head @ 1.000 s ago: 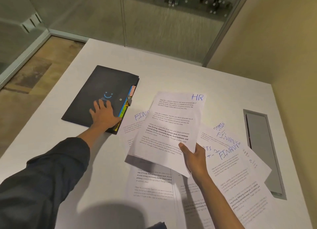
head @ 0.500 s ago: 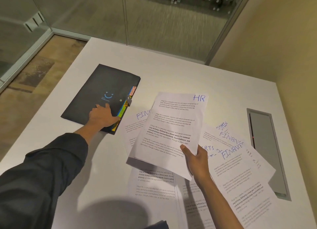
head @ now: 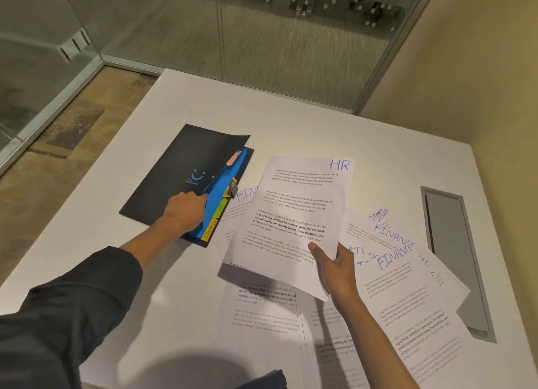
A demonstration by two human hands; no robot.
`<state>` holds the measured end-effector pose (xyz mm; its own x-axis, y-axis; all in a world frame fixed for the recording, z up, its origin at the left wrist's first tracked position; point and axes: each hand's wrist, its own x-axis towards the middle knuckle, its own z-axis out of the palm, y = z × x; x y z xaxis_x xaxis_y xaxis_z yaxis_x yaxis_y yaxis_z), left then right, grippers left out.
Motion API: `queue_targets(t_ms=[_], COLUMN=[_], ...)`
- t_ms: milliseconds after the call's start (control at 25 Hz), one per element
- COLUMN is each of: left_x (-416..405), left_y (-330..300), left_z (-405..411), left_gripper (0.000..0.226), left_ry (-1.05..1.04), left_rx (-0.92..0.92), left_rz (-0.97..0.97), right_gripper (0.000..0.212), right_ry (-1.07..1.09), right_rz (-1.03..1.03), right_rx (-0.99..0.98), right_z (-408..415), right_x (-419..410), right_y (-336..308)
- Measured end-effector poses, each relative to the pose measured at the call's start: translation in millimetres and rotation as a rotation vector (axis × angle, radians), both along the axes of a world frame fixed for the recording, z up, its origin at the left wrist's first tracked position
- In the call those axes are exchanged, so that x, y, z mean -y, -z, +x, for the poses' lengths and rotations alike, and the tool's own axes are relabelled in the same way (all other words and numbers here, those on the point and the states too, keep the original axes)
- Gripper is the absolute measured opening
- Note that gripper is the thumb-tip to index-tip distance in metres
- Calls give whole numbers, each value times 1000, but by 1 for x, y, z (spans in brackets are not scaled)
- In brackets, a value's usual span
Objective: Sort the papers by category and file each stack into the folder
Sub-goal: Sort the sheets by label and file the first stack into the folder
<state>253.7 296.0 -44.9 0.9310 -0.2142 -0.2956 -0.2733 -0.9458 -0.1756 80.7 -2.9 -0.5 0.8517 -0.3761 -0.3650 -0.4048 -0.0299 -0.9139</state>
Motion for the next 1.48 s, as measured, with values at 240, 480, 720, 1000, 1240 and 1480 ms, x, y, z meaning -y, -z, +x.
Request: queue_targets(t_ms=[240, 480, 720, 1000, 1240, 1480], left_x=[8, 8, 13, 20, 15, 11], left_y=[5, 2, -3, 12, -9, -34], left_z=[-21, -21, -29, -36, -39, -51], left_gripper=[42, 42, 28, 44, 83, 35], left_ry=[-52, -48, -37, 33, 84, 130], left_rx=[-28, -13, 28, -47, -123, -87], left_rz=[16, 3, 60, 204, 65, 213], right_gripper=[28, 28, 23, 24, 22, 22], right_ry=[-6, 16, 12, 21, 7, -28], right_rz=[2, 9, 17, 27, 35, 39], right_rx=[-19, 1, -6, -2, -8, -13], right_z=[-5, -8, -8, -8, -8, -5], right_x=[-1, 4, 1, -3, -2, -8], right_y=[0, -1, -3, -3, -6, -5])
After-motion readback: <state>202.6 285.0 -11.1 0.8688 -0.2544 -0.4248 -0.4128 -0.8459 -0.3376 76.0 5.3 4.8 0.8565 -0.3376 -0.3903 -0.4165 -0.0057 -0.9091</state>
